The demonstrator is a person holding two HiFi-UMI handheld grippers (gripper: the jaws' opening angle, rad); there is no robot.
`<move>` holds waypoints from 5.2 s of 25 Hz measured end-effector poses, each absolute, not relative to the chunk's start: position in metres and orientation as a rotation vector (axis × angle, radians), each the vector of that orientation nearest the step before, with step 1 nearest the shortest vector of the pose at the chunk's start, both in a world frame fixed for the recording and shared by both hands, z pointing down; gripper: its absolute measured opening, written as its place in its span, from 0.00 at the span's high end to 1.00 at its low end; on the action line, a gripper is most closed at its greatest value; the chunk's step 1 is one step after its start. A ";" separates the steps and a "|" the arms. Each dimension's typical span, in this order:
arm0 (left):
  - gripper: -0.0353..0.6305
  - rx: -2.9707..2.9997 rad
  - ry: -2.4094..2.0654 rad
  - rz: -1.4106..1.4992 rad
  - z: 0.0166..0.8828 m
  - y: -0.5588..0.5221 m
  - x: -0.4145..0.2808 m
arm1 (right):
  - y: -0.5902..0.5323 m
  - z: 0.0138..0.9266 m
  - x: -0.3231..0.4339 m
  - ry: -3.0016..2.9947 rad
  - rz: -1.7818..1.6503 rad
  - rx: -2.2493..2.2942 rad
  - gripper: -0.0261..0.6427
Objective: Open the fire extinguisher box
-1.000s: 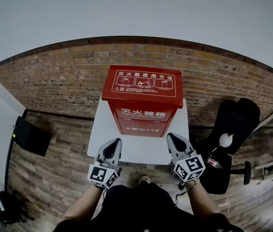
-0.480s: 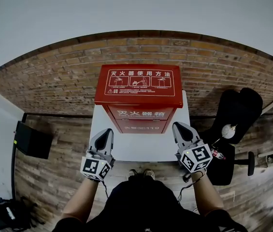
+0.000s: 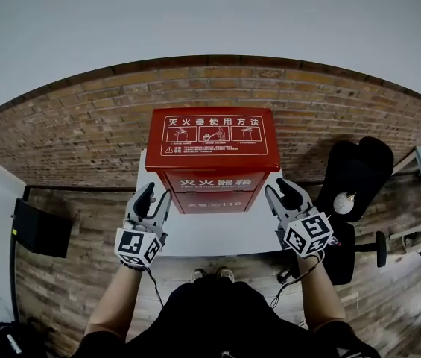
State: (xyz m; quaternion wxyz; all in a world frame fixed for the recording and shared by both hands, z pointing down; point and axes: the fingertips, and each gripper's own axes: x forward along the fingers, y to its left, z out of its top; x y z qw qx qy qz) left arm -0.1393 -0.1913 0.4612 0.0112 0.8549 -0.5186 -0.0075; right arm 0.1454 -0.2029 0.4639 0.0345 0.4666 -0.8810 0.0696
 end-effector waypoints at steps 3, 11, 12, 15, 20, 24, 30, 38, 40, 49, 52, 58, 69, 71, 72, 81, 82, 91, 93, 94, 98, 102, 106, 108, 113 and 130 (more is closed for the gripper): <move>0.55 2.672 -1.617 -0.015 0.457 -0.205 -0.154 | -0.212 0.461 0.153 -2.677 0.181 1.455 0.69; 0.46 2.688 -1.541 -0.004 0.460 -0.242 -0.169 | -0.239 0.471 0.153 -2.681 0.215 1.337 0.59; 0.45 2.702 -1.510 -0.006 0.462 -0.244 -0.167 | -0.241 0.472 0.151 -2.688 0.217 1.325 0.59; 0.44 2.728 -1.447 -0.024 0.465 -0.250 -0.162 | -0.246 0.471 0.148 -2.713 0.223 1.311 0.59; 0.44 2.773 -1.429 -0.083 0.452 -0.255 -0.157 | -0.253 0.465 0.147 -2.728 0.203 1.310 0.59; 0.44 2.785 -1.441 -0.092 0.453 -0.255 -0.158 | -0.255 0.467 0.148 -2.707 0.194 1.342 0.61; 0.44 2.804 -1.459 -0.041 0.444 -0.252 -0.156 | -0.251 0.460 0.145 -2.648 0.109 1.316 0.61; 0.44 2.883 -1.497 0.001 0.400 -0.258 -0.153 | -0.252 0.411 0.142 -2.638 -0.050 1.191 0.57; 0.44 2.902 -1.497 0.002 0.387 -0.264 -0.152 | -0.259 0.395 0.143 -2.669 -0.056 1.211 0.57; 0.44 2.944 -1.588 -0.002 0.342 -0.312 -0.151 | -0.314 0.344 0.146 -2.621 -0.178 1.429 0.58; 0.44 2.936 -1.636 -0.012 0.331 -0.328 -0.151 | -0.330 0.332 0.147 -2.598 -0.195 1.496 0.59; 0.44 2.915 -1.687 -0.003 0.315 -0.356 -0.152 | -0.365 0.311 0.158 -2.518 -0.209 1.651 0.76; 0.70 2.788 -1.811 -0.011 0.299 -0.419 -0.173 | -0.419 0.295 0.163 -2.454 -0.200 1.716 0.86; 0.72 2.768 -1.819 -0.003 0.299 -0.430 -0.174 | -0.429 0.294 0.163 -2.453 -0.192 1.717 0.86; 0.73 2.757 -1.824 0.000 0.299 -0.436 -0.174 | -0.433 0.294 0.163 -2.454 -0.188 1.715 0.86; 0.77 2.699 -1.837 0.006 0.300 -0.462 -0.178 | -0.462 0.295 0.162 -2.473 -0.150 1.704 0.86; 0.77 2.692 -1.831 0.005 0.301 -0.464 -0.178 | -0.463 0.296 0.162 -2.474 -0.147 1.709 0.86; 0.77 2.675 -1.806 0.044 0.306 -0.478 -0.178 | -0.481 0.300 0.163 -2.476 -0.115 1.739 0.87; 0.77 2.677 -1.804 0.045 0.307 -0.479 -0.178 | -0.483 0.301 0.163 -2.477 -0.107 1.749 0.87; 0.77 2.676 -1.803 0.044 0.307 -0.479 -0.178 | -0.483 0.301 0.164 -2.479 -0.104 1.750 0.87; 0.76 2.673 -1.815 0.070 0.306 -0.479 -0.177 | -0.482 0.299 0.163 -2.498 -0.129 1.726 0.87; 0.68 2.674 -1.833 0.060 0.304 -0.473 -0.180 | -0.463 0.291 0.167 -2.467 -0.251 1.746 0.86; 0.68 2.649 -1.868 -0.030 0.306 -0.443 -0.196 | -0.414 0.280 0.171 -2.479 -0.378 1.746 0.86; 0.68 2.656 -1.866 -0.093 0.307 -0.417 -0.202 | -0.383 0.282 0.169 -2.520 -0.400 1.716 0.86; 0.68 2.735 -1.823 -0.169 0.332 -0.338 -0.196 | -0.307 0.329 0.146 -2.616 -0.378 1.605 0.86; 0.87 2.629 -1.555 0.135 0.582 -0.170 -0.139 | -0.199 0.624 0.068 -2.496 0.006 1.304 0.93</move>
